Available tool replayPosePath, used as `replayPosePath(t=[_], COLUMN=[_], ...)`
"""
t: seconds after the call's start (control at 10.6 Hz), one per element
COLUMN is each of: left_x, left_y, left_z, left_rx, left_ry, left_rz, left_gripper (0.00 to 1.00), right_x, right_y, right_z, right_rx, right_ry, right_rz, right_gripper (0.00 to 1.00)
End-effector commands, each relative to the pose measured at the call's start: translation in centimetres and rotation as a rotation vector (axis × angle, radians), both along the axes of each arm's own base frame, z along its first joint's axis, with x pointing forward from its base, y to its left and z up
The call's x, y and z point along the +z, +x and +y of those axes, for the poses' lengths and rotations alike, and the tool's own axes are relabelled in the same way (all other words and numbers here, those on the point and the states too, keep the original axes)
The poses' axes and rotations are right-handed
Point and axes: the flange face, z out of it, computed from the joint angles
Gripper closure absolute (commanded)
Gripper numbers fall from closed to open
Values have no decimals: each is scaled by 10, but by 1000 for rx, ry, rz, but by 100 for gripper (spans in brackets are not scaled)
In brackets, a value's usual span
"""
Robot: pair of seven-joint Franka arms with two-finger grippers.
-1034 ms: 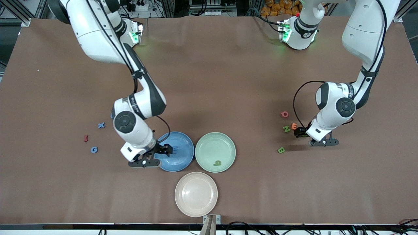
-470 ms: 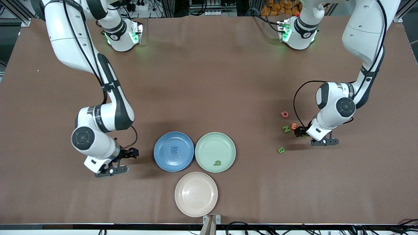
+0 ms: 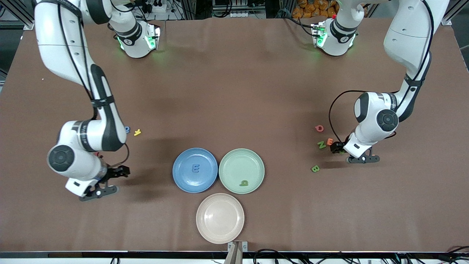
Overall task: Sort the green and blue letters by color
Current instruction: 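Return the right gripper to the blue letters and grasp the blue G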
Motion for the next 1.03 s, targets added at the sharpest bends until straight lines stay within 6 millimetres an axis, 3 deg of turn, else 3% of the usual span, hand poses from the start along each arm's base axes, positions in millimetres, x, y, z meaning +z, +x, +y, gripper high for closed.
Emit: replayPosePath(t=[0.0, 0.28, 0.47, 0.94], left_x=[7, 6, 8, 34], left_y=[0, -1, 1, 16], left_z=[2, -3, -7, -21], left_rx=[14, 21, 42, 82], left_ry=[-4, -4, -5, -34], left_rz=[-10, -9, -13, -64], left_gripper=[100, 100, 100, 100], right_x=[-2, -29, -47, -62], right_y=[-24, -39, -48, -60], right_z=[-68, -92, -89, -108], right_rx=[42, 51, 28, 22], right_ry=[19, 24, 58, 136], right_rz=[3, -8, -23, -9], right_gripper=[0, 0, 0, 0])
